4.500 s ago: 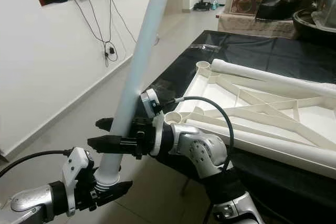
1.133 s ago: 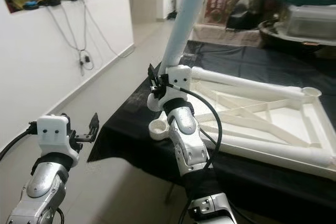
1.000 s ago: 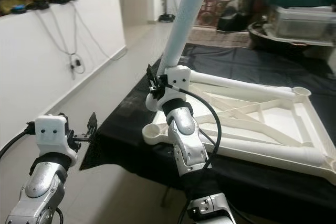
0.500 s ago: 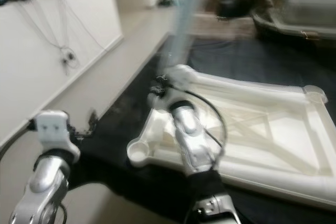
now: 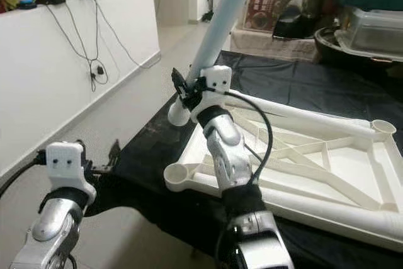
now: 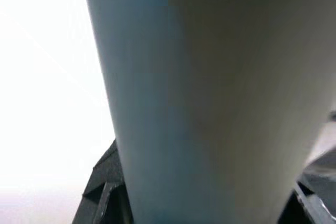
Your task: Building children table
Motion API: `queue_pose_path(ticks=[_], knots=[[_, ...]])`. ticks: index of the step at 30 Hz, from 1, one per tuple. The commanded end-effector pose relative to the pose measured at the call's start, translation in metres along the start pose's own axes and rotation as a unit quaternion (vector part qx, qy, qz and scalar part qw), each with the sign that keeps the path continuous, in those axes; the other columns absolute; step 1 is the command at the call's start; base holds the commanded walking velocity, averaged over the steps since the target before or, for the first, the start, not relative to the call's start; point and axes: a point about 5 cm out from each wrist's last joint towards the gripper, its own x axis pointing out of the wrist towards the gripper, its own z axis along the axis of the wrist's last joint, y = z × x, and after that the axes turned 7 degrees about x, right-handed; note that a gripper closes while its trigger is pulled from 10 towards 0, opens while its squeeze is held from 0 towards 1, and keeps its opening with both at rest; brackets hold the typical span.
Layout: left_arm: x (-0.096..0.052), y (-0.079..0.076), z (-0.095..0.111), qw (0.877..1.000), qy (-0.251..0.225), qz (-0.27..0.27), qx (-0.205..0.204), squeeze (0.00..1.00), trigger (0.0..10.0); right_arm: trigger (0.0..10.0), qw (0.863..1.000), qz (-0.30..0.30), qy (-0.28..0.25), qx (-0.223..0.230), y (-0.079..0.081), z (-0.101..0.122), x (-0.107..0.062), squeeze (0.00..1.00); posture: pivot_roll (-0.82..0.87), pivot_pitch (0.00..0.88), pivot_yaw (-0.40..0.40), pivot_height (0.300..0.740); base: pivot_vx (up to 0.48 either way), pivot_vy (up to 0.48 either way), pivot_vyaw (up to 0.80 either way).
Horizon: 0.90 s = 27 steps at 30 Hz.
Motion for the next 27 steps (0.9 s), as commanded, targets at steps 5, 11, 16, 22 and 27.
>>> queue_pose_path(ticks=[5,11,16,22,27], knots=[[-0.008,-0.007,0.001,1.000,0.002,-0.022,-0.004,0.00,10.0,10.0,0.995,0.080,0.049,0.031,-0.004,0.001,0.008,0.00,0.04,0.006,-0.003,0.740,0.000,0.000,0.00],[-0.029,-0.015,0.004,0.999,0.014,-0.044,-0.016,0.00,10.0,10.0,0.957,0.254,0.113,0.080,-0.018,0.016,-0.003,0.00,0.07,0.124,0.007,0.740,0.000,0.000,0.00],[-0.041,-0.021,0.009,0.997,0.018,-0.068,-0.022,0.00,10.0,10.0,0.922,0.350,0.144,0.087,-0.020,0.021,-0.015,0.00,0.10,0.171,0.014,0.740,0.000,0.000,0.00],[-0.052,-0.027,0.010,0.995,0.031,-0.088,-0.023,0.00,10.0,10.0,0.892,0.416,0.159,0.077,-0.027,0.035,-0.017,0.00,0.11,0.216,0.029,0.740,0.000,0.000,0.00],[-0.053,-0.027,0.010,0.995,0.037,-0.092,-0.020,0.00,10.0,10.0,0.878,0.449,0.150,0.071,-0.027,0.047,-0.015,0.00,0.10,0.227,0.037,0.740,0.000,0.000,0.00]])
